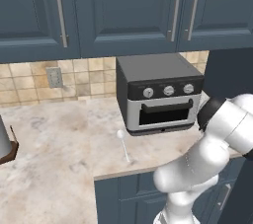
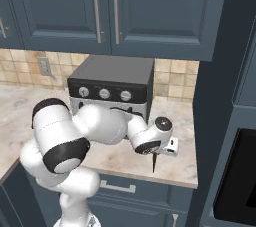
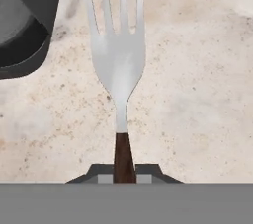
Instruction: Take the fork and place it on the left side of the plate. Then take the spoon and place it on the right side of the plate. Make sure they're directly next to the plate.
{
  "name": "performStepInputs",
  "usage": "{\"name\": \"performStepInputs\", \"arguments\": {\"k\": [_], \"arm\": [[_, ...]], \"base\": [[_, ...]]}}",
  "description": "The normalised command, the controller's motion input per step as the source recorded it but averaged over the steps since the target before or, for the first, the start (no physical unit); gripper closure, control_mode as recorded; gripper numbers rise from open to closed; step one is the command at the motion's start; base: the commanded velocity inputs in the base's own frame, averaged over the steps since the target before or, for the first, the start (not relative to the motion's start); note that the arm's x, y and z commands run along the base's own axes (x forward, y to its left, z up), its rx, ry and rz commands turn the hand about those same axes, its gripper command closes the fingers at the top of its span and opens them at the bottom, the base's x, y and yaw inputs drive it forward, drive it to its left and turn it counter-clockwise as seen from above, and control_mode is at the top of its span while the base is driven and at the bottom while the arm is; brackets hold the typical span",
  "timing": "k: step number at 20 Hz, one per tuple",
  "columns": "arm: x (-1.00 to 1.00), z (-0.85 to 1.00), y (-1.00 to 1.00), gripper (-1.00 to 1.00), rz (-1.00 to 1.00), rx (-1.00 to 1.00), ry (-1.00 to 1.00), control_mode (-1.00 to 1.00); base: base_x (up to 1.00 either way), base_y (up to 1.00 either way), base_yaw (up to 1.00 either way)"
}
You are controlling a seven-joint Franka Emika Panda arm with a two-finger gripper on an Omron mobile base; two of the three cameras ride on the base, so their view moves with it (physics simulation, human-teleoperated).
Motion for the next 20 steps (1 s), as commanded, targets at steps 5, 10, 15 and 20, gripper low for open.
{"name": "performStepInputs", "arguments": {"k": [5,10,15,20], "arm": [[-0.68,0.59,0.12,1.00,0.00,-0.03,-0.23,-1.00],[-0.60,0.88,0.31,1.00,0.00,-0.07,-0.21,-1.00],[-0.45,1.00,0.47,1.00,0.00,-0.08,-0.15,-1.00],[-0.36,1.00,0.53,1.00,0.00,-0.07,-0.06,-1.00]], "base": [[0.00,0.00,0.00],[0.00,0.00,0.00],[0.00,0.00,0.00],[0.00,0.00,0.00]]}}
